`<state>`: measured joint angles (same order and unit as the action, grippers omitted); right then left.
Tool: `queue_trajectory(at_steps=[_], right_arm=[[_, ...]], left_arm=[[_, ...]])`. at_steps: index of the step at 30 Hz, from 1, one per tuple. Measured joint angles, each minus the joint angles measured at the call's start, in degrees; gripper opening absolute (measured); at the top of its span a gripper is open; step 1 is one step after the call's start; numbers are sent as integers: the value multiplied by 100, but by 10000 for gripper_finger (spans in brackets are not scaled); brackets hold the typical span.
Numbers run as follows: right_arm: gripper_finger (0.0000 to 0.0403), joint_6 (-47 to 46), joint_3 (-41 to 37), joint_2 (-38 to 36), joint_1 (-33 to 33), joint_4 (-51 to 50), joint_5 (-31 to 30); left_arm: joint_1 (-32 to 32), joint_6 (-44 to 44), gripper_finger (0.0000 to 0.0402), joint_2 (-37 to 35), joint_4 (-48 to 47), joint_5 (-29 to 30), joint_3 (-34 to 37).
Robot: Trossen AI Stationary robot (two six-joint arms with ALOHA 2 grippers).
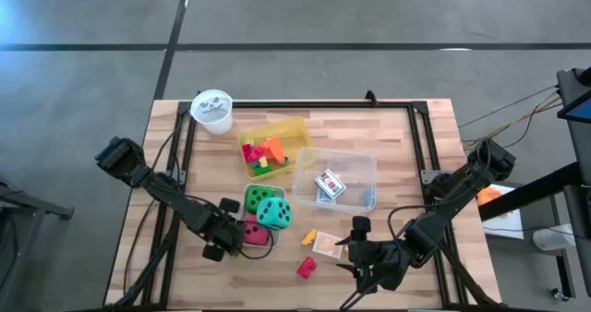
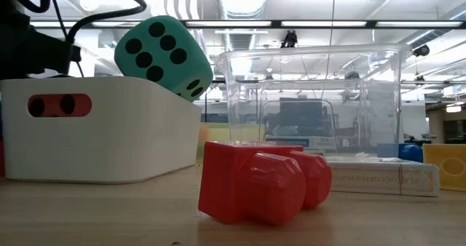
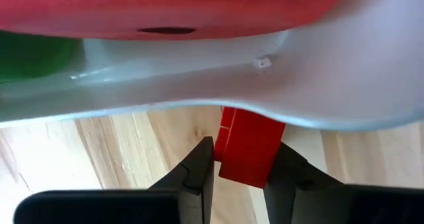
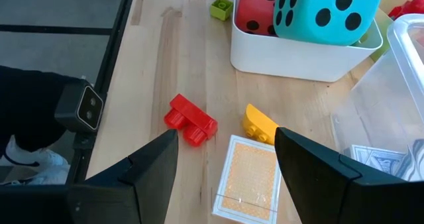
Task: Pick & Place Toys
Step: Put the red game piece into the yellow bin
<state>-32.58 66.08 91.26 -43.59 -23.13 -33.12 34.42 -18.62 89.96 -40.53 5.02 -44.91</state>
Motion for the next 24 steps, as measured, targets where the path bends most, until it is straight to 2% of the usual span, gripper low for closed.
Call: queue_trajectory(at_steps=[6, 13, 17, 21, 24], right_arm=[[246, 0, 0, 0, 0, 16, 2], [246, 24, 0, 0, 0, 70, 2], [246, 24, 0, 0, 0, 92, 4], [246, 26, 0, 0, 0, 96, 4], [246, 26, 0, 0, 0, 101, 4]], left_arm=[[17, -573, 79, -281, -448, -52, -88], [15, -1826, 79, -1351, -984, 243, -100], [2, -2958, 79, -2113, -1353, 917, -195], [0, -4232, 79, -2730, -2042, 1925, -489], [-22, -4487, 79, -3040, -2255, 2639, -709]])
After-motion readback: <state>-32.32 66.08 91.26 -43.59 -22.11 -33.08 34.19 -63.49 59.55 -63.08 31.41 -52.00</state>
